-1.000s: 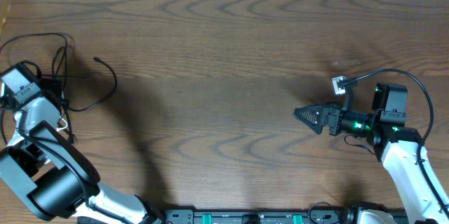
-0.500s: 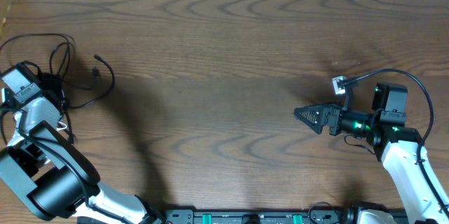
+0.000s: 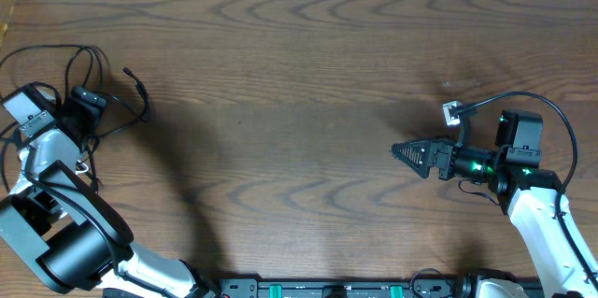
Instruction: Untangle cables
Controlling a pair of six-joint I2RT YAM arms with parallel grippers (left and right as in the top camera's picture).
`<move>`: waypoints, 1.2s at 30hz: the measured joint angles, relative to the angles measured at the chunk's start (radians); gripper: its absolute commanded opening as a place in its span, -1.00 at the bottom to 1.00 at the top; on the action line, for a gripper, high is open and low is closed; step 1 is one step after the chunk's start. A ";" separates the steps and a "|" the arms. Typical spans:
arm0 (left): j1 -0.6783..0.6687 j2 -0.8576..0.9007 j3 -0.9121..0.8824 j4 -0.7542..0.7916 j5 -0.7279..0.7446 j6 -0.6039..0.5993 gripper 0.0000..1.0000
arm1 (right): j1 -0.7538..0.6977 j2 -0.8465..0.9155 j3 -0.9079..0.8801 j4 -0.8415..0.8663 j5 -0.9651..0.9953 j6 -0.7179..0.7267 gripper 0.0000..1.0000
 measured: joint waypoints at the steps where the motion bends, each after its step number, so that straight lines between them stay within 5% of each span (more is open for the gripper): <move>1: 0.000 0.000 0.000 0.000 0.008 0.016 0.88 | 0.000 0.000 0.000 0.000 0.001 0.000 0.99; 27: 0.000 -0.347 0.000 -0.007 0.041 0.139 0.87 | 0.000 0.000 0.000 0.000 0.037 0.000 0.98; 36: -0.049 -0.350 0.000 -0.134 0.045 0.172 0.88 | 0.000 0.000 0.000 0.004 0.066 0.000 0.99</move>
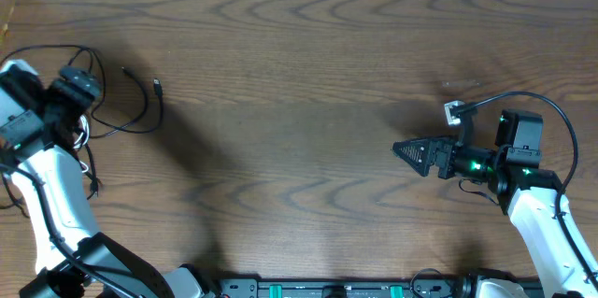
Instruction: Untangle cables
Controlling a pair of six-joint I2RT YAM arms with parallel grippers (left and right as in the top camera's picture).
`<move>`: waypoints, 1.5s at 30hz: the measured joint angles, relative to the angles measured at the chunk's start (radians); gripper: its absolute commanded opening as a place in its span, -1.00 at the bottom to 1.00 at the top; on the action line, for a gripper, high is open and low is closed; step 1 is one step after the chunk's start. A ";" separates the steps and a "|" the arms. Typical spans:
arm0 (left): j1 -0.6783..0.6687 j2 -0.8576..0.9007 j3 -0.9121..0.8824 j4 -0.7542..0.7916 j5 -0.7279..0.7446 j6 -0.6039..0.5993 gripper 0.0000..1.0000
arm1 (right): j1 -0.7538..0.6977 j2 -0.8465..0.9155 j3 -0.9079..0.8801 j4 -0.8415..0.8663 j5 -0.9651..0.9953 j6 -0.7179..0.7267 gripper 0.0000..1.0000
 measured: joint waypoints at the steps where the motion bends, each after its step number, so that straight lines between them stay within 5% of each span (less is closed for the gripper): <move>1: -0.013 0.000 0.000 -0.005 0.000 0.011 0.88 | 0.000 0.000 0.000 0.000 0.000 0.000 0.98; 25: -0.430 0.198 0.000 -0.019 0.003 0.285 0.88 | 0.000 0.000 0.000 -0.001 0.003 0.000 0.98; 45: -0.452 0.362 0.000 -0.047 -0.092 0.303 0.88 | 0.000 0.000 0.000 -0.003 0.004 0.000 0.98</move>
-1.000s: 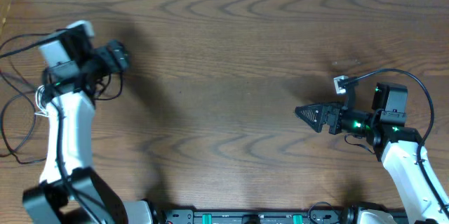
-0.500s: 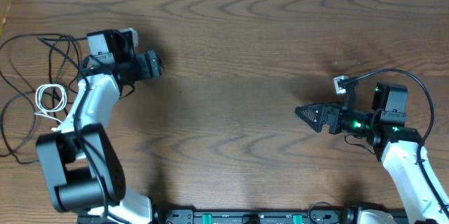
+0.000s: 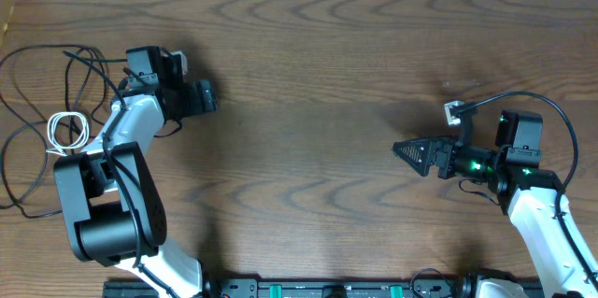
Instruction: Untangle cables
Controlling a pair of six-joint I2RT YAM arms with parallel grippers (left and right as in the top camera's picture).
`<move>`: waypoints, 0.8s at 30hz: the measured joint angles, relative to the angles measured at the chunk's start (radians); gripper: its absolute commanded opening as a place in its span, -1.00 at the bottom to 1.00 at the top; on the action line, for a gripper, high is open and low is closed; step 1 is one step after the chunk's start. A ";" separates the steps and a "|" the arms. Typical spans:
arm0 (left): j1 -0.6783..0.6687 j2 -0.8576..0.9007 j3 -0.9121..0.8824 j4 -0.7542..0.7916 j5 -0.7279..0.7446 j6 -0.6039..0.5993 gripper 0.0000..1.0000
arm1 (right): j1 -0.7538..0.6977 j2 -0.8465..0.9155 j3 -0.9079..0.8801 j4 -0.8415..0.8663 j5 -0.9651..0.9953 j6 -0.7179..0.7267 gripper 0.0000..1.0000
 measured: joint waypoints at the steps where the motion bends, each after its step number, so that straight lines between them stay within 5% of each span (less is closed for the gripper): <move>1: 0.000 0.000 0.000 -0.004 -0.012 0.000 0.89 | 0.000 0.000 0.000 0.000 0.000 0.000 0.99; 24: 0.000 0.041 0.000 -0.008 -0.052 0.000 0.88 | 0.000 0.000 0.000 -0.001 0.000 0.000 0.99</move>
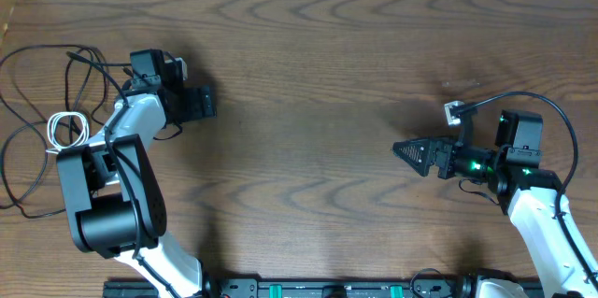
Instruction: Untangle cables
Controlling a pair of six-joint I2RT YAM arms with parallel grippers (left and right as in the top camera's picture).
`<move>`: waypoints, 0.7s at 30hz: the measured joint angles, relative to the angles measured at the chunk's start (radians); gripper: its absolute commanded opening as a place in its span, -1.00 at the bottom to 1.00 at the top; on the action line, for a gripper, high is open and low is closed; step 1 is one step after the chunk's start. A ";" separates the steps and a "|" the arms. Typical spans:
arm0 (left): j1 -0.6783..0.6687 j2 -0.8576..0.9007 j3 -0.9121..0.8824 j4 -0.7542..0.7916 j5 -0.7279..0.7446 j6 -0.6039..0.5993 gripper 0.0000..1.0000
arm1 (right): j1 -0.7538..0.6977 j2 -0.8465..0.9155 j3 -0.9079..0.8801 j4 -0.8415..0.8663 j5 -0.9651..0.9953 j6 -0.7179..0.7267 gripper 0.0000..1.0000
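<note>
A black cable (pixel 37 55) lies in loose loops at the far left of the table, one strand trailing down to the front left. Beside it sits a small white cable coil (pixel 67 128). My left gripper (pixel 200 104) is stretched out to the right of the loops, its fingers looking closed. A black strand (pixel 171 133) runs under the left arm toward the gripper, and the cable's end is hidden there. My right gripper (pixel 402 151) hovers at the right side, shut to a point and empty, far from the cables.
The brown wooden table (pixel 308 46) spans the whole view, with its back edge along the top. The right arm's own wiring and white plug (pixel 452 109) loop above its wrist. A black rail (pixel 327 289) runs along the front edge.
My left gripper has shifted a little toward the front edge and slightly left. The cable loops and the white coil lie as before. The right arm has not moved.
My left gripper was first among the black loops at the far left, with the cable's free end lying loose to its right. Then the arm sat further back-left. Later the gripper was out to the right, the white coil uncovered, the free end hidden. It stays there now.
</note>
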 measured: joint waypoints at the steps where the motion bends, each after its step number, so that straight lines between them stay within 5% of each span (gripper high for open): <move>1: 0.000 0.000 0.000 0.001 0.000 0.000 0.88 | 0.000 0.000 0.000 0.000 0.000 0.000 0.98; 21: 0.000 0.000 -0.020 0.006 -0.124 0.003 0.89 | 0.000 0.000 0.000 0.000 0.000 0.000 0.98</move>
